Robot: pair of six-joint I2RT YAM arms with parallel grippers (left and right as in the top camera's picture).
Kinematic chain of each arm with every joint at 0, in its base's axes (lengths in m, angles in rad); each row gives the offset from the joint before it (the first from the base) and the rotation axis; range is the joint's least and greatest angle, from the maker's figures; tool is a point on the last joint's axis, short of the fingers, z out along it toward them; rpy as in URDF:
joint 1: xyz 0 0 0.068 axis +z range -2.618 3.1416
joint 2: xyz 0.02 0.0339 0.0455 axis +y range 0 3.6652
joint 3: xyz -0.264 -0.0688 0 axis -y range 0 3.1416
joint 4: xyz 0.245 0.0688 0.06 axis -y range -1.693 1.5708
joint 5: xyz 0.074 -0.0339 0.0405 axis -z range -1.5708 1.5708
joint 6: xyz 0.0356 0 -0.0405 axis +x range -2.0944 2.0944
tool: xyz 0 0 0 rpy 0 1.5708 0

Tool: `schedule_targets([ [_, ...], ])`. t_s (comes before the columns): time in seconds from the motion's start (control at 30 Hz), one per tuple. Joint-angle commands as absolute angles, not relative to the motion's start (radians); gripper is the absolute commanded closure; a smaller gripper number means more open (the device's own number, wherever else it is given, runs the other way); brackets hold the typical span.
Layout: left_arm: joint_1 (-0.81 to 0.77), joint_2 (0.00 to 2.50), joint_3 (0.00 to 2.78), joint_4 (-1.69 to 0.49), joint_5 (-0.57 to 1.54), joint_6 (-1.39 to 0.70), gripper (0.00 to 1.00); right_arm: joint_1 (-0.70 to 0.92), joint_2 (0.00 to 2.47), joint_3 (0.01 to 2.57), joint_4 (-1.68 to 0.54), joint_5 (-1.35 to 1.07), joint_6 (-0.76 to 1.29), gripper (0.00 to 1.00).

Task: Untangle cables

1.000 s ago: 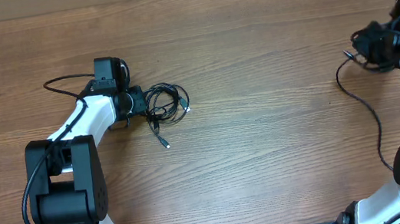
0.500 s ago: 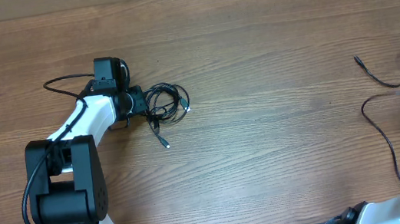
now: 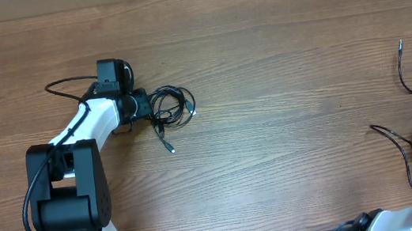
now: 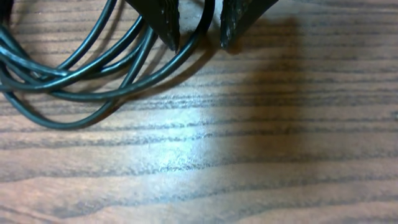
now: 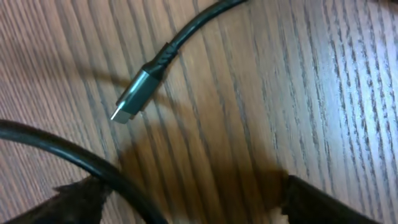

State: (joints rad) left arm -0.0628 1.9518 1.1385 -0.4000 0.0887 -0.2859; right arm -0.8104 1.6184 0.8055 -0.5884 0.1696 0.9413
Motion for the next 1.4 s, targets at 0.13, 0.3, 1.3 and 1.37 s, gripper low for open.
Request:
schedule_targets([
  [0.13,-0.067,2.12,1.035,-0.433,0.106,-0.294,0.75,-0.81,1.642,0.759,-0.57,0.031,0.923,0.04],
  [0.3,-0.067,2.12,1.035,-0.432,0.106,-0.294,0.75,-0.721,1.642,0.734,-0.52,-0.099,0.91,0.06],
  [1.3,-0.067,2.12,1.035,-0.443,0.105,-0.311,0.75,-0.614,1.638,0.86,-0.776,-0.286,0.969,0.96],
  [1.37,-0.067,2.12,1.035,-0.445,0.105,-0.311,0.75,-0.617,1.638,0.871,-0.799,-0.294,0.983,0.96],
])
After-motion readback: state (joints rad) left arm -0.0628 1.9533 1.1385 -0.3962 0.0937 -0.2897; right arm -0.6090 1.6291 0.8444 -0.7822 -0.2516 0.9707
